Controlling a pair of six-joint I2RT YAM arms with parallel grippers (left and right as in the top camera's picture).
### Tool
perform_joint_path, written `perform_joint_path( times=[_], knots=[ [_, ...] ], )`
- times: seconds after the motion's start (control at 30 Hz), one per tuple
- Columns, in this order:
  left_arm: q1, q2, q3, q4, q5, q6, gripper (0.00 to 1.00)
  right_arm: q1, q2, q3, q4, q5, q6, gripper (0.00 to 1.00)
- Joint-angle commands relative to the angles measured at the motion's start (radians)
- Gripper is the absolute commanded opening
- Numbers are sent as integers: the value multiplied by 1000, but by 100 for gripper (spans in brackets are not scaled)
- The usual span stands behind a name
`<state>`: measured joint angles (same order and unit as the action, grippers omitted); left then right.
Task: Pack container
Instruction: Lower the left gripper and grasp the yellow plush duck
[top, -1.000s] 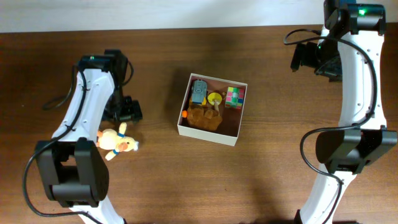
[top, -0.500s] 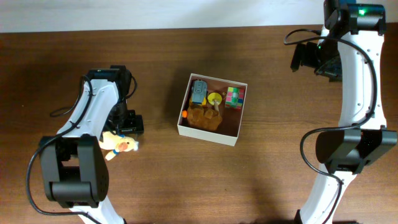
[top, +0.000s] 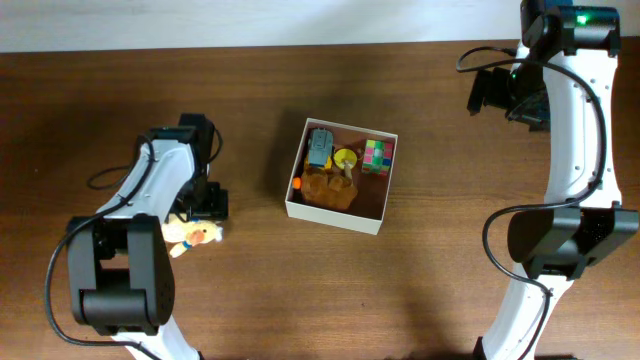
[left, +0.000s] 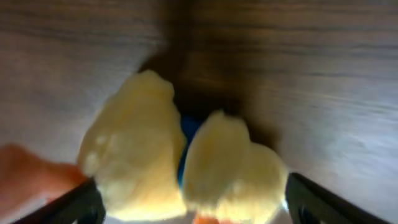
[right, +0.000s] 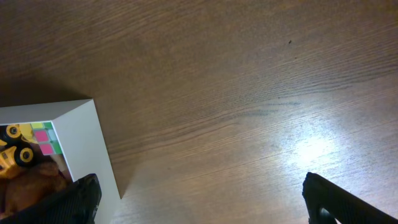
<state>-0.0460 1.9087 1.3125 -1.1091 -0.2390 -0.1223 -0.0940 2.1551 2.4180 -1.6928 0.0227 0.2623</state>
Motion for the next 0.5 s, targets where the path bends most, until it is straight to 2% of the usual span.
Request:
perform_joint_path(
  times=[0.0,0.07,0.13,0.3,0.33,0.47],
  knots=[
    [6,-28,-51,39,3,19,81,-5,-17,13,-2,13,8,98],
    [6,-28,-62,51,2,19,68,-5,-17,13,-2,13,8,99],
    [6,-28,-65,58,3,19,49,-5,-17,13,-2,12,8,99],
    [6,-28,-65,63,7,3,8,-5,-17,13,-2,13,8,99],
    [6,-28,-65,66,8,-2,2,-5,-17,13,-2,12,8,98],
    [5,-28,-64,75,14,-23,2,-5,-17,13,-2,13,8,99]
  ],
)
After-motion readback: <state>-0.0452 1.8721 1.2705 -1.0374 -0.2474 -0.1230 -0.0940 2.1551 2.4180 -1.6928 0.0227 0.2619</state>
